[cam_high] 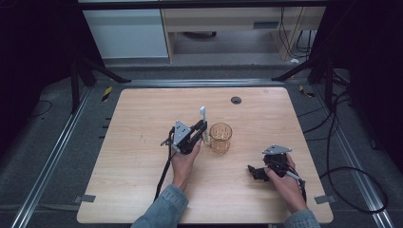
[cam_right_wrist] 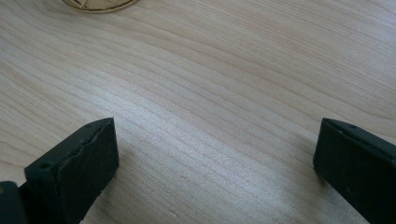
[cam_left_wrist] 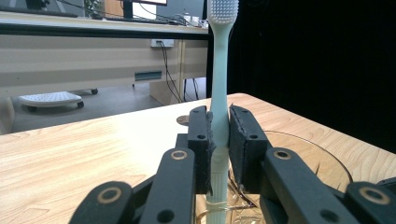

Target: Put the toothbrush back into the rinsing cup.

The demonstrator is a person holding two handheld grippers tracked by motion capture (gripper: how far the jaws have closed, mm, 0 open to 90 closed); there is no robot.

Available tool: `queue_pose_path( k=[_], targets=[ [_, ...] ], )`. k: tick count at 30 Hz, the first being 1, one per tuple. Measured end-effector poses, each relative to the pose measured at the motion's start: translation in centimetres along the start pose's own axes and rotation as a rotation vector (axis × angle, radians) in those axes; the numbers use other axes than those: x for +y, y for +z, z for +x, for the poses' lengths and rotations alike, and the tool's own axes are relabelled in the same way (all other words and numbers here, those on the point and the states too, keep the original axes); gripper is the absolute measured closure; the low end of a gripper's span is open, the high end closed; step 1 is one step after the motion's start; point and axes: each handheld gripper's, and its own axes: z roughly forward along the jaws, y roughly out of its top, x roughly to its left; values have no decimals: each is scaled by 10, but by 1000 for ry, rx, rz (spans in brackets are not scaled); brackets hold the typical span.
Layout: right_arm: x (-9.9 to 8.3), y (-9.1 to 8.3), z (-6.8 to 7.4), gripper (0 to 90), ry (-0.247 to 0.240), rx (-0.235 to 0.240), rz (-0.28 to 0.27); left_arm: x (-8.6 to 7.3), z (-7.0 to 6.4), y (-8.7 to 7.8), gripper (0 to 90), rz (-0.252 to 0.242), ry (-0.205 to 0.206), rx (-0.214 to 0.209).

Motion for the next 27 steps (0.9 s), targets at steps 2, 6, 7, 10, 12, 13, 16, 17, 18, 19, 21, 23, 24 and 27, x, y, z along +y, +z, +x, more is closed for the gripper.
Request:
queue_pose_path(
  k=[2, 6, 7, 10, 12, 13, 16, 17, 18, 19, 21, 23, 24, 27],
  targets=[
    [0, 0, 0, 4, 1, -1, 0, 0, 0, 0, 786, 2, 5, 0],
    [0, 0, 0, 4, 2, 0, 1, -2, -1, 1, 786, 9, 7, -2],
    [0, 0, 0, 4, 2, 0, 1, -3, -1, 1, 786, 9, 6, 0],
    [0, 0, 0, 4, 2, 0, 0, -5, -1, 0, 786, 15, 6, 0],
    [0, 0, 0, 4, 0, 1, 0, -6, -1, 0, 786, 18, 5, 1],
    [0, 0, 0, 4, 0, 0, 0, -7, 0, 0, 785, 20, 6, -1],
    [0, 0, 0, 4, 0, 0, 0, -8, 0, 0, 785, 21, 3, 1],
    [0, 0, 0, 4, 0, 1, 0, -8, 0, 0, 785, 21, 3, 1],
    [0, 0, 0, 4, 0, 1, 0, -9, 0, 0, 785, 22, 4, 0],
    [0, 0, 0, 4, 1, 1, 0, -9, -1, 0, 785, 23, 6, -2],
    [0, 0, 0, 4, 0, 0, 0, -9, -1, 0, 785, 25, 6, -2],
    [0, 0, 0, 5, -1, 0, 0, -10, -2, 0, 784, 29, 8, -3],
    [0, 0, 0, 5, -1, 0, 0, -10, -2, 0, 784, 29, 8, -3],
    [0, 0, 0, 5, 1, -1, 0, -12, -2, 1, 784, 38, 14, -3]
  ],
)
